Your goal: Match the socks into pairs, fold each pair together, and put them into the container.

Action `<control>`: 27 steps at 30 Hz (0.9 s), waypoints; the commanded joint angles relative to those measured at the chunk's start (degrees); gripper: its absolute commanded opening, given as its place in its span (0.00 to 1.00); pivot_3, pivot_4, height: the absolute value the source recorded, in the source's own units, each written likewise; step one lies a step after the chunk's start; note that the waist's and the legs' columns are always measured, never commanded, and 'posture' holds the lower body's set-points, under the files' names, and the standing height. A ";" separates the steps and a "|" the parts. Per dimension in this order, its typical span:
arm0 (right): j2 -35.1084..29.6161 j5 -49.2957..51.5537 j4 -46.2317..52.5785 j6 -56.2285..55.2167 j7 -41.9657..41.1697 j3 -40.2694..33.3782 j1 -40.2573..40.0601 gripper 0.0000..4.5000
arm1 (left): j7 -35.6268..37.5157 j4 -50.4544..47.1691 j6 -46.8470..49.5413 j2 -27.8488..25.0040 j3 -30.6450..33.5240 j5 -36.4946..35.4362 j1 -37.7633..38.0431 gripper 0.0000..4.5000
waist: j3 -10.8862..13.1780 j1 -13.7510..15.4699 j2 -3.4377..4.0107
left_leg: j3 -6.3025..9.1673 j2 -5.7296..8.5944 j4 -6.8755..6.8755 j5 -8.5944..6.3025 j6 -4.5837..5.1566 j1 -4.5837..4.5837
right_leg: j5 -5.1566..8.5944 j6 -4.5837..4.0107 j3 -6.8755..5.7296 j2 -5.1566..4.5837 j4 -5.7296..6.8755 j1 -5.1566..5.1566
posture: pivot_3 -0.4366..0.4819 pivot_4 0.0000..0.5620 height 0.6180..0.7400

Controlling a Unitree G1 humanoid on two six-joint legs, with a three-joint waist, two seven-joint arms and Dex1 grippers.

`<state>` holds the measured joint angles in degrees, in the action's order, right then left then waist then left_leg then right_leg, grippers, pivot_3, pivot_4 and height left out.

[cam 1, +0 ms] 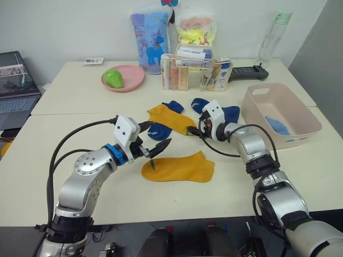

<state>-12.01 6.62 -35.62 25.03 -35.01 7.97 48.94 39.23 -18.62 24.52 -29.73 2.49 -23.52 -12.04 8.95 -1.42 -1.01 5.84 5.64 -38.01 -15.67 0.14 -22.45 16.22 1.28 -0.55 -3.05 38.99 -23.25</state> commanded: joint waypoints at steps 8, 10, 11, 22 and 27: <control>0.48 -0.45 -1.91 -3.91 -1.06 -1.46 1.58 0.01 | -1.03 -2.16 -0.51 -0.17 0.78 -0.01 0.13 1.00 | 0.00 -0.27 0.01 | -0.01 0.00 0.00 0.00 0.00 0.00 | 0.00 0.00 0.01 0.00 0.01 -0.02 | 0.48 0.27 1.00; -0.01 0.01 -0.63 -3.33 -1.12 -2.04 1.01 0.01 | -1.22 -2.30 -0.37 -0.16 0.68 -0.09 0.25 1.00 | 0.00 -0.27 0.01 | 0.00 0.00 0.00 0.00 0.00 0.00 | 0.00 0.00 0.00 0.00 0.01 -0.02 | 0.48 0.27 1.00; -0.30 0.30 0.22 -2.84 -1.25 -2.37 0.77 0.01 | -1.30 -2.29 -0.34 -0.18 0.66 -0.09 0.24 1.00 | 0.00 -0.26 0.01 | 0.00 0.00 0.00 0.00 0.00 0.00 | 0.00 0.00 0.00 0.00 0.01 -0.02 | 0.48 0.27 1.00; -12.31 10.03 35.07 19.17 -10.98 -4.31 -13.64 0.01 | -0.88 1.35 0.42 -1.86 1.29 0.69 -2.17 1.00 | 0.01 0.06 0.01 | 0.05 0.00 -0.01 -0.01 0.01 -0.09 | 0.00 0.00 -0.02 0.00 -0.03 -0.03 | 0.48 0.27 1.00; -20.11 16.01 48.79 28.45 -11.57 -9.29 -21.92 0.01 | -0.32 3.38 0.13 -1.58 0.06 1.11 -4.14 1.00 | 0.01 0.28 0.01 | 0.05 0.00 -0.01 -0.02 0.03 -0.09 | 0.00 0.01 -0.02 0.00 -0.02 -0.02 | 0.48 0.27 1.00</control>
<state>-31.03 19.87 8.00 50.98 -46.19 1.34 27.44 38.39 -14.79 25.59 -31.23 2.46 -22.51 -14.93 8.95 -1.14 -1.00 5.89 5.64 -38.02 -15.69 0.17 -22.54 16.22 1.29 -0.57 -3.05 38.96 -23.27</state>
